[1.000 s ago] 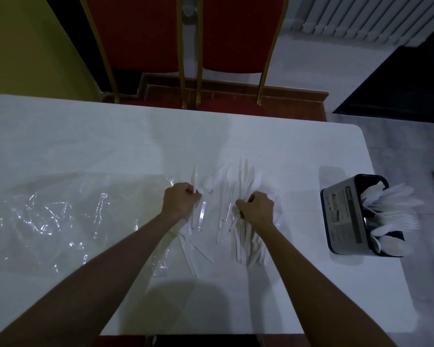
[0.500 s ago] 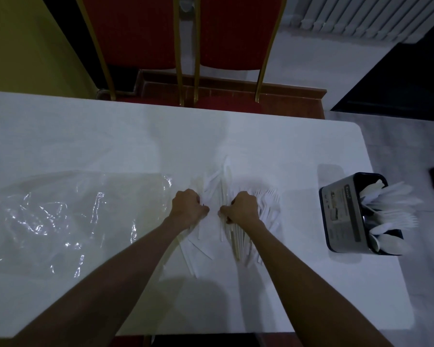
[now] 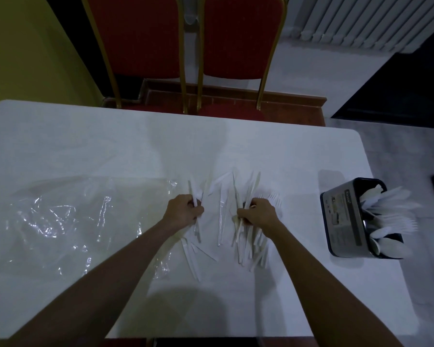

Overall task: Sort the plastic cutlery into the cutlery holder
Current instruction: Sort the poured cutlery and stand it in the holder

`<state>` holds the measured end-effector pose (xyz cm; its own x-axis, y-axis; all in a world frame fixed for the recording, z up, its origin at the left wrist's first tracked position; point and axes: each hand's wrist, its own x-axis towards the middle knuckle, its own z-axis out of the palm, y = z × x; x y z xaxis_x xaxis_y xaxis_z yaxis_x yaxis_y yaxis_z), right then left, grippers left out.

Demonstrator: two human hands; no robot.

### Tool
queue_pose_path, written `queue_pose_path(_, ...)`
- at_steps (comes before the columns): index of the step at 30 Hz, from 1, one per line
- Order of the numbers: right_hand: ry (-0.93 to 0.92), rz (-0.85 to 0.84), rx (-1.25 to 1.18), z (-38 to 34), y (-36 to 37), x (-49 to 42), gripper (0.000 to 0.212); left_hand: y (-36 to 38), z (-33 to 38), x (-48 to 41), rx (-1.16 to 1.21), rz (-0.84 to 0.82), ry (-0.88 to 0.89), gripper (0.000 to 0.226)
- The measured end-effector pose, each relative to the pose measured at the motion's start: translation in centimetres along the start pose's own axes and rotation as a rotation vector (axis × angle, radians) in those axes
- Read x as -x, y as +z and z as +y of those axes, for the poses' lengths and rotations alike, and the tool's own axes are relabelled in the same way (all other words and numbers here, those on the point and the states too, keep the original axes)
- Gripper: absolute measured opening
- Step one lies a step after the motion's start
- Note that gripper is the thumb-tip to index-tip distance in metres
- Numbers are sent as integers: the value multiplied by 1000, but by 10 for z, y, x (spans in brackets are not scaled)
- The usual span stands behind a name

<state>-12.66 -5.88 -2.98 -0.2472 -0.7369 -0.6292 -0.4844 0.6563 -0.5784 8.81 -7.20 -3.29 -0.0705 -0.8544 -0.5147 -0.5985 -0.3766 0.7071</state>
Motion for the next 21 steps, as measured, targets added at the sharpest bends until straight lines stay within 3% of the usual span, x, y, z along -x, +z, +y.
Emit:
queue_pose_path(4, 37, 38, -113, 4, -6, 2, 24, 13, 7, 1, -57, -84, -3, 26)
queue_pose_path(10, 75, -43, -170, 7, -15, 1, 18, 44, 20, -4, -257, -112, 18, 21)
queue_pose_path(12, 83, -56, -180, 9, -19, 1, 30, 52, 24, -6, -328, -76, 20, 34)
queue_pose_path(15, 73, -55, -189, 9, -23, 3, 30, 61, 29, -6, -383, -32, 16, 58)
queue_pose_path(21, 52, -8, -197, 13, -28, 3, 32, 71, 40, -5, -502, 5, -8, 43)
